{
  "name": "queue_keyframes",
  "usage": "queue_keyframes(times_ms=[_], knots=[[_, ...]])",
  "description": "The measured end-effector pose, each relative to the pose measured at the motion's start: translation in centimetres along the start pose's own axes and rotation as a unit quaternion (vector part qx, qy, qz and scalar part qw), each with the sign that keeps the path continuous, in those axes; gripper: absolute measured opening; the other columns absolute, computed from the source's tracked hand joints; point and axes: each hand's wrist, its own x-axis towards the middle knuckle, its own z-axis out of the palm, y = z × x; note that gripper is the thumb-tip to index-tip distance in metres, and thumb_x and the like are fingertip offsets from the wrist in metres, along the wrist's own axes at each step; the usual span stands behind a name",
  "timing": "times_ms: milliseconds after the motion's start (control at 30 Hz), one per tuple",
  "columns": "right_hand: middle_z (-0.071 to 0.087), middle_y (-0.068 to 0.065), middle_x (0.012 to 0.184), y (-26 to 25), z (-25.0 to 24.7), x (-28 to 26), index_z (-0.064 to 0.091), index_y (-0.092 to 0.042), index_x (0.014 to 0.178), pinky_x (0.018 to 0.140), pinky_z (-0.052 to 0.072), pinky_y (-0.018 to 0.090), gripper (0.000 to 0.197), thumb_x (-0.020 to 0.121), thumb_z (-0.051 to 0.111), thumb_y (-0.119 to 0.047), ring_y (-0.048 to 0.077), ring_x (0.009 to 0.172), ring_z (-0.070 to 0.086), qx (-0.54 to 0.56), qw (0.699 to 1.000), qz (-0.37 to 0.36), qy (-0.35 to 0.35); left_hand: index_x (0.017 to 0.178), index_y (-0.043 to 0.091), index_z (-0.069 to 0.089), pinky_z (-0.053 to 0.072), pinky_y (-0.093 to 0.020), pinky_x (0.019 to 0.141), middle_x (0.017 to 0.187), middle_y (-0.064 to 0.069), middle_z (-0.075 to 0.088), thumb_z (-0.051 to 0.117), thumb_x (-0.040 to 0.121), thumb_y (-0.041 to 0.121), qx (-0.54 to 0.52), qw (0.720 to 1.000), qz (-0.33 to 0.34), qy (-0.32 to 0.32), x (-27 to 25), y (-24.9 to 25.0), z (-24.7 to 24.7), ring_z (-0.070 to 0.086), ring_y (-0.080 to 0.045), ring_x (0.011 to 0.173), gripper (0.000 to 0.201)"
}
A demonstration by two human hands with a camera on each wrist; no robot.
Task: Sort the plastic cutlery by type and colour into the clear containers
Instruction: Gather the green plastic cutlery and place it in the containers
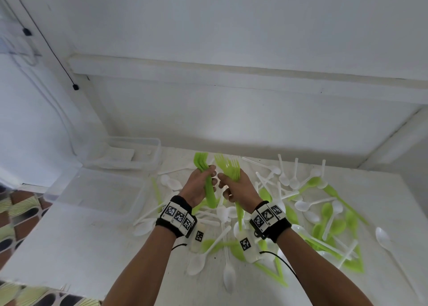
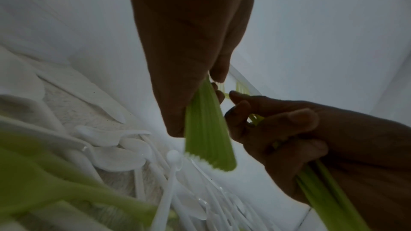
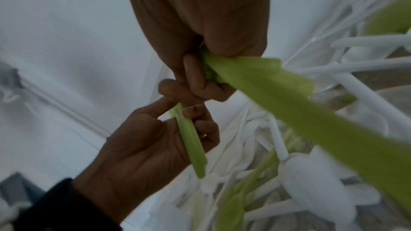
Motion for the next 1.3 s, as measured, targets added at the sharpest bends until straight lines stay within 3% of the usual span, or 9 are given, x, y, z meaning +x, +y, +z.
queue_keyframes(times_ms=[100, 233, 333, 500, 767, 967, 1100, 1167, 1300], knots=[[0.069, 0.01, 0.082, -0.6, -0.3, -0.3, 0.066, -0.007, 0.093, 0.045, 0.035, 0.025, 0.018, 0.092, 0.075, -0.021, 0.018, 0.051, 0.055, 0.04, 0.999, 0.003, -0.035, 0.1, 0.011, 0.059, 0.045, -0.032, 0.064, 0.08, 0.001, 0.057, 0.071, 0.092, 0.036, 0.008, 1.0, 0.009, -0.022, -0.2, 0.5, 0.0, 0.055, -0.016, 0.066, 0.029], [0.071, 0.017, 0.088, -0.8, -0.6, -0.6, 0.065, -0.006, 0.089, 0.048, 0.046, 0.021, 0.018, 0.087, 0.08, -0.016, 0.016, 0.055, 0.059, 0.107, 0.991, 0.052, -0.058, 0.103, 0.003, 0.064, 0.058, -0.037, 0.077, 0.091, -0.016, 0.069, 0.069, 0.094, 0.018, -0.047, 0.997, 0.008, -0.061, -0.4, 0.8, 0.5, 0.069, -0.027, 0.082, 0.018], [0.071, 0.019, 0.089, -0.7, -0.6, -0.7, 0.067, -0.006, 0.093, 0.06, 0.056, 0.027, 0.021, 0.083, 0.083, -0.014, 0.023, 0.066, 0.067, 0.142, 0.988, 0.051, -0.044, 0.084, 0.012, 0.059, 0.056, -0.032, 0.066, 0.063, -0.004, 0.054, 0.073, 0.09, 0.02, -0.076, 0.997, 0.003, -0.015, -0.2, 0.5, 0.5, 0.06, -0.016, 0.061, 0.017], [0.074, 0.015, 0.077, 0.2, 0.0, -1.1, 0.073, -0.002, 0.093, 0.065, 0.061, 0.036, 0.013, 0.084, 0.08, -0.008, 0.03, 0.067, 0.072, 0.029, 0.993, -0.08, 0.084, 0.082, 0.017, 0.056, 0.04, -0.026, 0.052, 0.064, 0.004, 0.042, 0.075, 0.089, 0.02, -0.059, 0.997, 0.014, 0.055, 0.0, 0.0, 0.3, 0.043, -0.009, 0.051, 0.02], [0.076, 0.004, 0.073, 0.1, 1.4, -0.9, 0.076, -0.017, 0.08, 0.065, 0.064, 0.039, 0.015, 0.093, 0.071, -0.014, 0.023, 0.067, 0.075, -0.019, 0.98, -0.137, 0.14, 0.087, 0.007, 0.052, 0.054, -0.044, 0.072, 0.071, -0.008, 0.052, 0.05, 0.105, 0.03, -0.078, 0.997, -0.012, 0.009, 0.0, 0.3, 1.1, 0.057, -0.024, 0.067, 0.029], [0.075, 0.003, 0.072, 0.8, 1.5, -0.7, 0.078, -0.017, 0.081, 0.066, 0.064, 0.042, 0.008, 0.087, 0.079, -0.02, 0.023, 0.069, 0.074, -0.023, 0.981, -0.112, 0.157, 0.107, 0.005, 0.057, 0.058, -0.036, 0.057, 0.08, -0.005, 0.064, 0.043, 0.108, 0.017, -0.032, 0.999, 0.002, -0.01, -0.4, 0.7, 1.6, 0.071, -0.016, 0.071, 0.019], [0.068, -0.002, 0.066, 1.2, 1.7, -0.5, 0.072, -0.019, 0.076, 0.065, 0.05, 0.023, 0.017, 0.091, 0.072, -0.026, 0.01, 0.063, 0.062, -0.14, 0.954, -0.177, 0.198, 0.11, 0.001, 0.061, 0.059, -0.037, 0.08, 0.1, -0.015, 0.07, 0.046, 0.107, 0.014, -0.041, 0.999, 0.004, 0.003, 0.2, 0.0, 1.6, 0.072, -0.021, 0.095, 0.02], [0.063, -0.003, 0.069, 1.4, 1.9, -0.4, 0.066, -0.014, 0.08, 0.062, 0.045, 0.025, 0.018, 0.094, 0.068, -0.025, 0.011, 0.064, 0.057, -0.183, 0.935, -0.218, 0.213, 0.114, 0.0, 0.061, 0.053, -0.041, 0.098, 0.111, -0.02, 0.067, 0.047, 0.106, 0.015, -0.036, 0.999, 0.009, 0.007, 0.4, -0.5, 1.8, 0.067, -0.026, 0.105, 0.022], [0.06, 0.0, 0.073, 1.9, 1.6, -0.2, 0.063, -0.011, 0.084, 0.061, 0.046, 0.032, 0.018, 0.097, 0.065, -0.023, 0.018, 0.065, 0.055, -0.234, 0.911, -0.267, 0.211, 0.118, 0.005, 0.063, 0.052, -0.037, 0.095, 0.105, -0.012, 0.068, 0.049, 0.106, 0.017, -0.029, 0.999, 0.036, 0.006, 0.2, -0.7, 2.1, 0.065, -0.021, 0.1, 0.022]])
